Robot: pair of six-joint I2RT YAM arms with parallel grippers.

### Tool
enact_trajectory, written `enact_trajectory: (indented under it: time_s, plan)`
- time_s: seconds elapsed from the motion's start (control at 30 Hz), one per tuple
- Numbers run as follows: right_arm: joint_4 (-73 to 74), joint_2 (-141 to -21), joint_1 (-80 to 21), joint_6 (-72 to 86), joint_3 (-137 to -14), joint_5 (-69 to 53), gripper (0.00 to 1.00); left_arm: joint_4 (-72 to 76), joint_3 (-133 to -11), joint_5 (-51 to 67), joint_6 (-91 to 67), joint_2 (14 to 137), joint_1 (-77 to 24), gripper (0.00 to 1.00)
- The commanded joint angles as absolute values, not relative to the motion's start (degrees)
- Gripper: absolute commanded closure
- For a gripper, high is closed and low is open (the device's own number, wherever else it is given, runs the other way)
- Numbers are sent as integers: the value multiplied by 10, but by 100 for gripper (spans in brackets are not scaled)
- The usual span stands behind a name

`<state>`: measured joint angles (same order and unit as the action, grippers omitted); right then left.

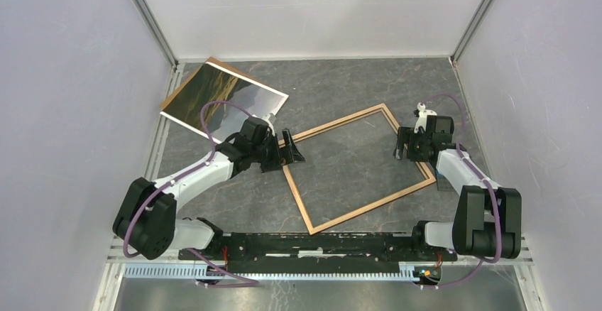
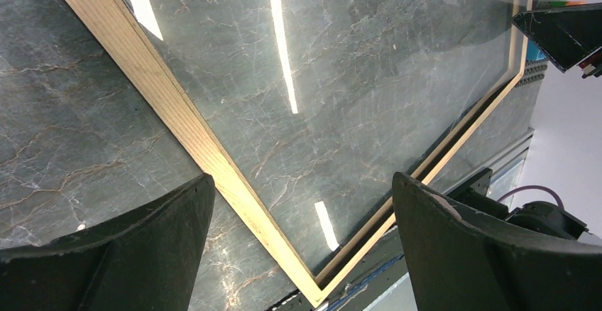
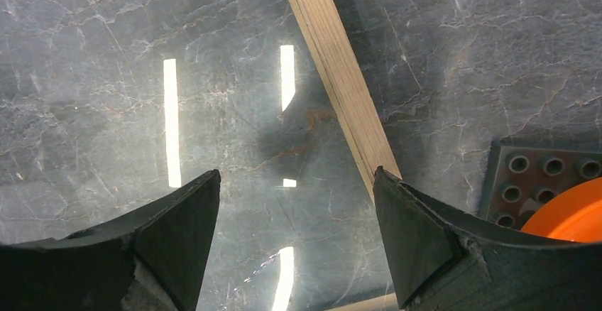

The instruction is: Put the photo into the frame

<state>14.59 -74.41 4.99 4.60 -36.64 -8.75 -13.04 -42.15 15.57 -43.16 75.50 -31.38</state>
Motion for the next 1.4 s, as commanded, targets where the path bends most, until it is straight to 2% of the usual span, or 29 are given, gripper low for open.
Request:
enact_trajectory:
  time_s: [0.0, 0.37, 0.57, 0.7, 1.0, 1.17, 1.27, 1.37]
  plan:
    - [130, -758, 52, 37, -385, -76, 16, -100, -413, 159, -430, 758, -319, 0]
    - [138, -773, 52, 40, -382, -81, 14, -75, -395, 156, -446, 772, -325, 0]
    - [152, -755, 52, 86, -386, -236, 16, -46, -383, 167, -466, 789, -325, 0]
    - [173, -729, 52, 114, -407, -259, 17, -38, -381, 160, -469, 792, -325, 0]
    - [214, -709, 53, 135, -437, -250, 24, -44, -382, 146, -464, 790, -325, 0]
    - [258, -697, 50, 110, -457, -159, 24, -88, -401, 130, -450, 786, -325, 0]
    - [287, -685, -17, 80, -462, -87, 16, -134, -402, 115, -440, 763, -325, 0]
    - [288, -691, -128, 102, -449, -58, 15, -162, -395, 104, -430, 718, -323, 0]
